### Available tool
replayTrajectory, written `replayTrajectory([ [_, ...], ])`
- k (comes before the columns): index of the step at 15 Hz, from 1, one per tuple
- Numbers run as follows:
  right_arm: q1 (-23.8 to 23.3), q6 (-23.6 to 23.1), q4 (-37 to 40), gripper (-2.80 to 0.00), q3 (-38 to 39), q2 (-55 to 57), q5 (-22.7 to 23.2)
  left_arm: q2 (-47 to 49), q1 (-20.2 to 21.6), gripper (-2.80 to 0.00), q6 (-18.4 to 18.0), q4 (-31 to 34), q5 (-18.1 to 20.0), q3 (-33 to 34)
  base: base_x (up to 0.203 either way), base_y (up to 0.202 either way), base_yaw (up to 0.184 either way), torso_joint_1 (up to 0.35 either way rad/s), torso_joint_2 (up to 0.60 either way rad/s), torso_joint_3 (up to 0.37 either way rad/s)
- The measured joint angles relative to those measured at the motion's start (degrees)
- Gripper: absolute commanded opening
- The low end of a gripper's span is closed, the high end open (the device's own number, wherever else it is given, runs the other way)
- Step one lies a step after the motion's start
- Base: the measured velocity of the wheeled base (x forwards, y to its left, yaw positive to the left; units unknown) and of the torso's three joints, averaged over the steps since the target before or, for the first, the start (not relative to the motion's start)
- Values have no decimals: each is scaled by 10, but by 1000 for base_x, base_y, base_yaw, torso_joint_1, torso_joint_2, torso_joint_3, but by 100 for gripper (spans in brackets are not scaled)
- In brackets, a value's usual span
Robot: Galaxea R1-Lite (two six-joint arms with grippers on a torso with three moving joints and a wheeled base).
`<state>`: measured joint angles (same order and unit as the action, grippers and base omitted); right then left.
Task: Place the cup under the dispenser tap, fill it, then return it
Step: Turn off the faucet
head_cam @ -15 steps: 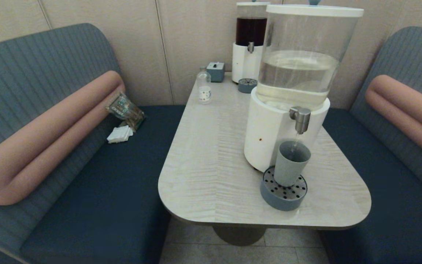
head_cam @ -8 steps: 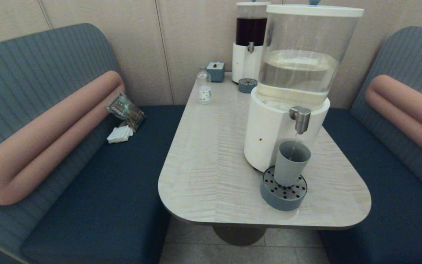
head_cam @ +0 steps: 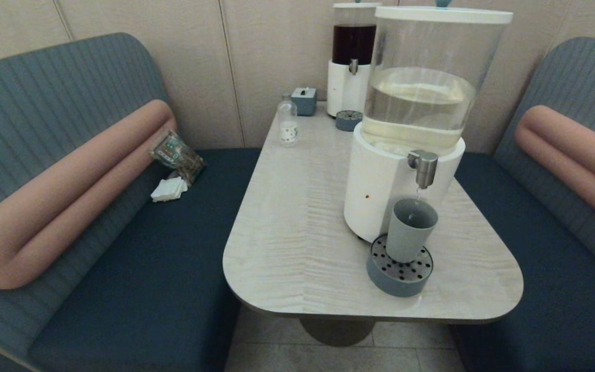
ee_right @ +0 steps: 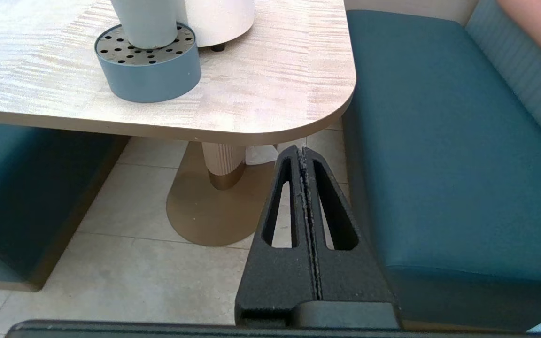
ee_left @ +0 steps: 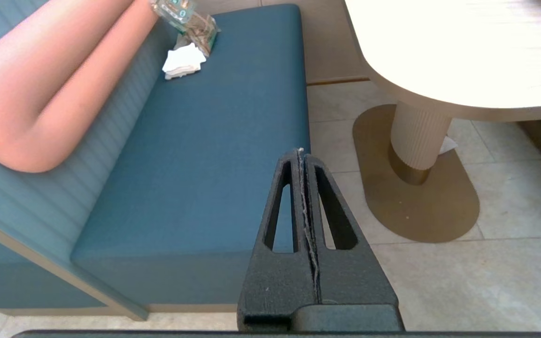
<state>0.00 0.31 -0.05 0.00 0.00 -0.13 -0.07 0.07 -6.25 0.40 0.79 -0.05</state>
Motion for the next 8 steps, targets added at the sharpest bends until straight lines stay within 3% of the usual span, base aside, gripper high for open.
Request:
replayTrajectory([
  [6, 0, 5, 0, -280, 0, 0, 0, 0, 0, -280, 19, -11, 4, -3, 0, 0, 0, 0, 0, 0],
  [8, 0, 6, 0, -280, 0, 0, 0, 3, 0, -280, 28, -7, 22, -52, 0, 0, 0, 0, 0, 0],
])
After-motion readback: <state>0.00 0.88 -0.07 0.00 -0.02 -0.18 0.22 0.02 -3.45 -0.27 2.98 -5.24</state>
